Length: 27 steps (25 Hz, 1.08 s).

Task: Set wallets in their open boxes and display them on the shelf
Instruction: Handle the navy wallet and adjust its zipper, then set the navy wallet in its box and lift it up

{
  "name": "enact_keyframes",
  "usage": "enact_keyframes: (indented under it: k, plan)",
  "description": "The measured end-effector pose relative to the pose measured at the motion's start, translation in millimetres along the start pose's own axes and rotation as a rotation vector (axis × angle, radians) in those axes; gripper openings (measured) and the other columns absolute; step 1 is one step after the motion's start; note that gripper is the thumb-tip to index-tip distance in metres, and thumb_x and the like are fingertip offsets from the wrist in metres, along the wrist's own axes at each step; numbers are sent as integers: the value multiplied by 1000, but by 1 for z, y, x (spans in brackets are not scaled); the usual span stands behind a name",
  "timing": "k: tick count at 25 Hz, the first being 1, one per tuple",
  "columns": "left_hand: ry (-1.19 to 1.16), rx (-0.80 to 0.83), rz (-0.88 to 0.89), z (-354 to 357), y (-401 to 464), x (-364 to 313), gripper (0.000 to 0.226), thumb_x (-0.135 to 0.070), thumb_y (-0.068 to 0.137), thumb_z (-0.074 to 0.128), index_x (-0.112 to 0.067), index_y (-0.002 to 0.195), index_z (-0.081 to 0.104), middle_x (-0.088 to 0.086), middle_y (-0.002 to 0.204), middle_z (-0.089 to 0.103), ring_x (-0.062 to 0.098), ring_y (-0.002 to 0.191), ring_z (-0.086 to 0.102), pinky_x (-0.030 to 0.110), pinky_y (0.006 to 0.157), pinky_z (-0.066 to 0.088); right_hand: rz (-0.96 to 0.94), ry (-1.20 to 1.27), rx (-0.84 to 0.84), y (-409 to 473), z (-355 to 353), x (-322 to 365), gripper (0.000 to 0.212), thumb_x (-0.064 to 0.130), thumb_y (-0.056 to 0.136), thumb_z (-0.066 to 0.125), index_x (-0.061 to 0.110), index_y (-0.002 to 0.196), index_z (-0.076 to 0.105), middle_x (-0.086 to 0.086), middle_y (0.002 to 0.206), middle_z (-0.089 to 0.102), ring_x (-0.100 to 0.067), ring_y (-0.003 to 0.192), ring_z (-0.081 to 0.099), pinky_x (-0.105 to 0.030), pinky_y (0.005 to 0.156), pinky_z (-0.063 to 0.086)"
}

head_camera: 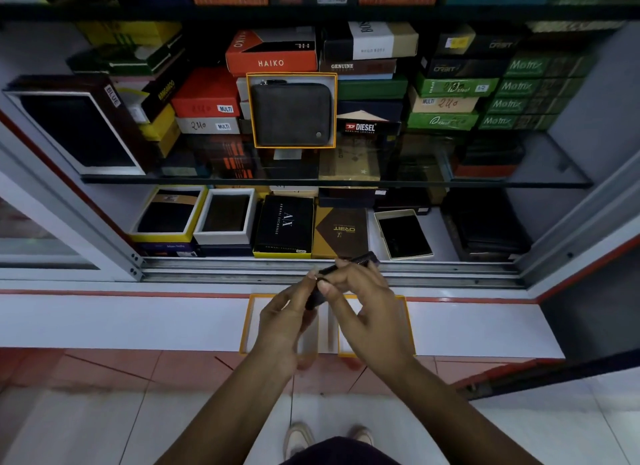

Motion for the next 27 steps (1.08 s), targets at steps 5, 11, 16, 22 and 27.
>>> enact_keyframes:
  k: [5, 11, 16, 22, 27]
  plan:
    - [83, 107, -196, 16, 4, 12, 56, -61, 79, 53, -12, 104, 63, 10, 102, 70, 22, 95, 65, 29, 74, 54, 323, 67, -73, -5, -34, -52, 46, 30, 79, 72, 30, 122, 55, 16, 127, 51, -10, 128, 43, -37, 103, 44]
    - [785, 138, 154, 24, 24, 42, 52, -58, 77, 60, -6, 77, 69, 9, 64, 72, 21, 54, 69, 41, 65, 61, 833, 241, -183, -41, -43, -113, 34, 19, 78, 74, 10, 108, 65, -10, 108, 71, -17, 82, 68, -26, 65, 57]
    - [1184, 77, 358, 28, 39, 57, 49, -62, 70, 65, -13, 66, 64, -3, 60, 62, 17, 63, 66, 26, 58, 50, 834, -19, -183, -48, -34, -132, 38, 29, 77, 74, 10, 110, 68, -8, 116, 66, -24, 96, 63, -31, 72, 56]
    - [1011, 109, 407, 35, 39, 54, 49, -44, 68, 77, -15, 104, 61, 0, 99, 72, 18, 89, 68, 21, 66, 50, 911, 54, -192, -48, -29, -136, 57, 27, 77, 75, 10, 126, 53, -15, 119, 66, -30, 103, 64, -43, 86, 56]
    - [862, 238, 327, 15, 25, 33, 61, -32, 59, 86, -19, 113, 62, -7, 108, 69, 12, 96, 65, 24, 77, 57, 879, 221, -132, -38, -30, -113, 36, 16, 78, 73, 8, 112, 67, -11, 110, 72, -27, 97, 67, -38, 80, 59]
Point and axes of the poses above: each hand's wrist, its own y-axis towards the middle knuckle, its own z-axis out of the palm, x = y × z, the point moved 2 cm from there along y, towards the middle knuckle
